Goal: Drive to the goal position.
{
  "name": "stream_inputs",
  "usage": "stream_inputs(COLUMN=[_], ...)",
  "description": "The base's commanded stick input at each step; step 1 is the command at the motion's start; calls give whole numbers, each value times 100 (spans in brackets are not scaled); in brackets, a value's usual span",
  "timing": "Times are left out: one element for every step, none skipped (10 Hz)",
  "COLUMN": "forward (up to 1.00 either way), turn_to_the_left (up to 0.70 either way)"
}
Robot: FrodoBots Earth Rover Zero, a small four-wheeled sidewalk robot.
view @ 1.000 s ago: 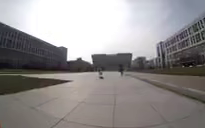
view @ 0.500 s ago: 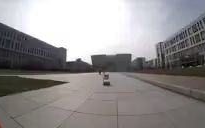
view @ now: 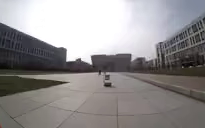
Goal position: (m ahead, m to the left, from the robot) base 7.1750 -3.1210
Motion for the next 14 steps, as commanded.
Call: stream_inputs(forward=[0, 0, 0, 0, 0, 0, 0, 0, 0, 0, 0, 0, 0, 0], turn_to_the_left=[70, 70, 70, 70, 70, 70, 70, 70, 48, 7, 0, 0, 0, 0])
